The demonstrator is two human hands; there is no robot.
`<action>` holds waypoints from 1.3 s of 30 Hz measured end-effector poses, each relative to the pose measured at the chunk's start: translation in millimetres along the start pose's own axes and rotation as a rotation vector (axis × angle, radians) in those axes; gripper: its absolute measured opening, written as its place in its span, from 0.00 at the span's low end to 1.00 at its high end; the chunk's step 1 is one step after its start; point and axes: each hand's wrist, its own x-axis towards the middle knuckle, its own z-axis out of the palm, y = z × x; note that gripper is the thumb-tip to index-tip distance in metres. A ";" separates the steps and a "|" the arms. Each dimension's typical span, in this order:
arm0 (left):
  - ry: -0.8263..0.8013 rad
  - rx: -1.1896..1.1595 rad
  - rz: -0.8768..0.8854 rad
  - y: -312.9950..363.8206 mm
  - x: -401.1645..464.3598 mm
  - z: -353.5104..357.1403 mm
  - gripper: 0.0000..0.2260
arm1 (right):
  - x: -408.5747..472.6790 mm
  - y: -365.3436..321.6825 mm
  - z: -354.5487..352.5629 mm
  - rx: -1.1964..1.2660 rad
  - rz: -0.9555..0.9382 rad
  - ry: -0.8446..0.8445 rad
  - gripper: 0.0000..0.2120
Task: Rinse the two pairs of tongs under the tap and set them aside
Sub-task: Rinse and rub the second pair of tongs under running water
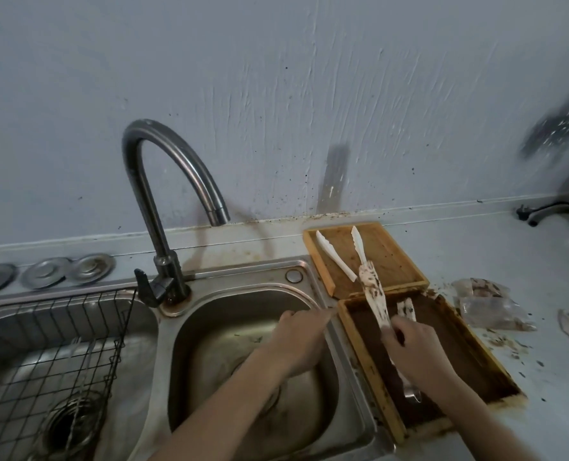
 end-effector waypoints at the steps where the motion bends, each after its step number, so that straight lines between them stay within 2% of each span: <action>1: 0.039 -0.022 -0.015 -3.5 -2.5 -8.1 0.20 | 2.0 -11.0 -4.8 0.040 -0.035 0.045 0.11; 3: 0.149 -0.032 -0.044 -13.3 -8.5 -25.2 0.17 | 8.5 -34.0 -12.4 0.118 -0.112 0.128 0.12; 5: 0.284 -0.057 -0.075 -22.9 -15.6 -39.5 0.14 | 14.8 -54.3 -17.6 0.313 -0.137 0.135 0.09; 8: 0.479 -0.037 -0.145 -45.8 -28.4 -59.9 0.11 | 24.7 -89.1 -13.9 0.708 -0.095 0.043 0.08; 12: 0.721 -0.035 -0.223 -81.5 -47.2 -75.9 0.09 | 37.4 -125.3 8.4 1.090 -0.027 -0.126 0.10; 15: 0.888 -0.036 -0.371 -112.8 -62.1 -78.2 0.07 | 43.1 -142.1 32.6 1.235 0.012 -0.204 0.10; 18: 0.983 -0.070 -0.555 -138.3 -73.6 -78.7 0.11 | 46.1 -155.0 54.2 1.295 0.064 -0.238 0.11; 20: 0.982 -0.159 -0.651 -154.4 -78.1 -77.7 0.16 | 48.1 -163.3 66.1 1.325 0.099 -0.264 0.11; 23: 0.896 -0.345 -0.738 -173.8 -79.2 -73.2 0.20 | 52.0 -171.2 77.7 1.356 0.147 -0.306 0.10; 26: 0.835 -0.466 -0.760 -182.8 -77.0 -70.5 0.15 | 55.4 -175.6 81.2 1.373 0.183 -0.347 0.09; 30: 0.869 -0.461 -0.754 -193.3 -76.1 -66.4 0.05 | 60.3 -181.7 87.7 1.375 0.216 -0.393 0.08; 39: 0.950 -0.534 -0.706 -200.1 -74.8 -56.6 0.05 | 59.7 -182.5 95.5 1.372 0.208 -0.398 0.10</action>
